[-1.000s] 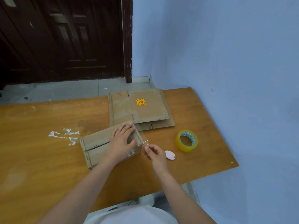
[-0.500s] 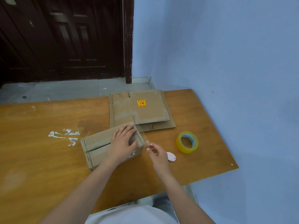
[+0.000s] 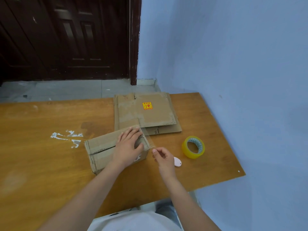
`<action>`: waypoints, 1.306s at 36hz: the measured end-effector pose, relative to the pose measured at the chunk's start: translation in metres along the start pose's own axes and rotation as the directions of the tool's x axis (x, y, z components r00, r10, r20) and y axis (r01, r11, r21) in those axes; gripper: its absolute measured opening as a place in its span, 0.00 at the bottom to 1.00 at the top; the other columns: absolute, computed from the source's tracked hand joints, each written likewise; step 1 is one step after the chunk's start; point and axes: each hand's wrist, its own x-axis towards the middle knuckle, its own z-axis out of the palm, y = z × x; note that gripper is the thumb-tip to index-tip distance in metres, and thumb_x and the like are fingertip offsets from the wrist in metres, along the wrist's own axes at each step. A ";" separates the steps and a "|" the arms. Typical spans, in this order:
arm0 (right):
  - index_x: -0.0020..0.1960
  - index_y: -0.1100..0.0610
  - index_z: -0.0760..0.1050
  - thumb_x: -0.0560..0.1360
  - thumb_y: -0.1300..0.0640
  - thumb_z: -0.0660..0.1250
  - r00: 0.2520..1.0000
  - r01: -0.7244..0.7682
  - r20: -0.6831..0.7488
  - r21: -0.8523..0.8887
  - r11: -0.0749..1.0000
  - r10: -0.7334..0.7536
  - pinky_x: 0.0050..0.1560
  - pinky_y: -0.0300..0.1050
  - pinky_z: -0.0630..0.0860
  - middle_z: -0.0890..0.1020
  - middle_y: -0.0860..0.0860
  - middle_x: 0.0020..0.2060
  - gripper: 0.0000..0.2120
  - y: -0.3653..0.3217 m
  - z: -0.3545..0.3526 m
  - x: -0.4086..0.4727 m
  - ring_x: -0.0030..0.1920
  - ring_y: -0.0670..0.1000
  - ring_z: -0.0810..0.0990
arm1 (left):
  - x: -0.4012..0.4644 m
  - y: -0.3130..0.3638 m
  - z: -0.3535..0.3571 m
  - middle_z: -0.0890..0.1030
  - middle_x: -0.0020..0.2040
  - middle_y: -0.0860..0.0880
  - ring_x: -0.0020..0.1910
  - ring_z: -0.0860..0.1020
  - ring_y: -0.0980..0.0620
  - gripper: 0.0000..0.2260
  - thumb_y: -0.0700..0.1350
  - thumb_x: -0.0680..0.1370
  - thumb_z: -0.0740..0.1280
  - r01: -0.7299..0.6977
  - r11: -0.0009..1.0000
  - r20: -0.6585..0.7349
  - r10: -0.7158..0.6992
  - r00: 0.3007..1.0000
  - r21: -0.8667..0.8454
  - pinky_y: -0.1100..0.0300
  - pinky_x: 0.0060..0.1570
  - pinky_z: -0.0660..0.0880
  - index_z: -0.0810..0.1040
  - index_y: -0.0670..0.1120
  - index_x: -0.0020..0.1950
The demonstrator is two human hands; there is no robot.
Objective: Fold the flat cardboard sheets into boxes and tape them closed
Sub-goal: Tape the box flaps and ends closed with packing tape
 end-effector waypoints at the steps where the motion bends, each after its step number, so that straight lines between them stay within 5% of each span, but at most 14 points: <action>1: 0.40 0.51 0.78 0.76 0.58 0.66 1.000 -0.016 0.001 0.006 1.000 0.016 0.47 0.48 0.75 0.79 0.49 0.36 0.07 0.000 0.000 -0.001 0.41 0.49 0.76 | 0.001 0.001 0.000 0.60 0.75 0.57 0.76 0.50 0.57 0.30 0.64 0.74 0.48 0.011 1.000 -0.003 -0.011 1.000 0.013 0.57 0.72 0.41 0.65 0.54 0.73; 5: 0.41 0.56 0.78 0.76 0.59 0.66 0.995 -0.099 -0.005 0.103 0.990 0.100 0.44 0.45 0.74 0.78 0.53 0.36 0.07 -0.002 0.002 -0.008 0.40 0.51 0.75 | 0.004 0.011 0.001 0.59 0.75 0.55 0.76 0.50 0.54 0.26 0.63 0.78 0.55 0.039 0.995 0.001 -0.039 0.999 0.092 0.53 0.74 0.43 0.63 0.53 0.73; 14: 0.42 0.56 0.77 0.77 0.59 0.65 0.931 -0.337 -0.030 0.310 0.889 0.364 0.42 0.38 0.71 0.78 0.52 0.37 0.06 0.002 0.021 -0.024 0.40 0.48 0.74 | 0.004 0.010 0.010 0.57 0.75 0.54 0.76 0.46 0.50 0.30 0.67 0.76 0.49 0.027 0.981 -0.001 -0.027 1.000 0.191 0.49 0.74 0.42 0.60 0.52 0.73; 21: 0.39 0.57 0.76 0.77 0.57 0.65 0.943 -0.196 -0.230 0.203 0.959 0.241 0.37 0.39 0.69 0.75 0.49 0.32 0.08 0.003 0.032 -0.032 0.34 0.46 0.70 | 0.003 0.011 0.009 0.58 0.75 0.53 0.76 0.46 0.50 0.27 0.65 0.77 0.54 0.034 0.981 -0.010 -0.033 0.999 0.190 0.49 0.74 0.43 0.61 0.52 0.72; 30: 0.43 0.51 0.78 0.75 0.58 0.67 0.963 0.063 -0.249 -0.169 0.984 -0.105 0.44 0.31 0.74 0.78 0.44 0.45 0.04 0.011 0.023 -0.034 0.47 0.43 0.76 | 0.002 0.011 0.011 0.60 0.74 0.53 0.76 0.48 0.50 0.27 0.65 0.78 0.53 0.033 0.980 -0.031 -0.028 0.999 0.197 0.50 0.74 0.44 0.62 0.51 0.72; 37: 0.49 0.49 0.79 0.78 0.54 0.63 0.989 -0.143 -0.052 -0.060 0.988 0.140 0.44 0.33 0.74 0.81 0.46 0.42 0.06 0.014 0.011 -0.038 0.45 0.44 0.78 | 0.002 0.011 0.013 0.59 0.75 0.52 0.76 0.47 0.50 0.29 0.65 0.77 0.52 0.034 0.974 -0.028 -0.029 0.999 0.223 0.49 0.74 0.43 0.61 0.51 0.73; 41: 0.49 0.54 0.79 0.79 0.56 0.61 0.937 -0.349 0.079 0.188 0.918 0.340 0.42 0.38 0.76 0.82 0.50 0.39 0.08 0.011 0.005 -0.036 0.41 0.47 0.79 | 0.002 0.010 0.011 0.58 0.76 0.52 0.76 0.46 0.49 0.31 0.68 0.76 0.48 0.013 0.971 -0.001 -0.013 1.000 0.240 0.48 0.74 0.43 0.60 0.51 0.73; 47: 0.47 0.58 0.78 0.80 0.57 0.58 0.853 -0.522 0.128 0.190 0.831 0.506 0.42 0.42 0.74 0.81 0.52 0.39 0.11 0.020 -0.007 -0.026 0.40 0.49 0.78 | 0.002 0.005 0.011 0.56 0.77 0.52 0.77 0.44 0.49 0.40 0.72 0.71 0.38 -0.019 0.968 0.035 0.011 0.999 0.249 0.49 0.73 0.40 0.59 0.50 0.74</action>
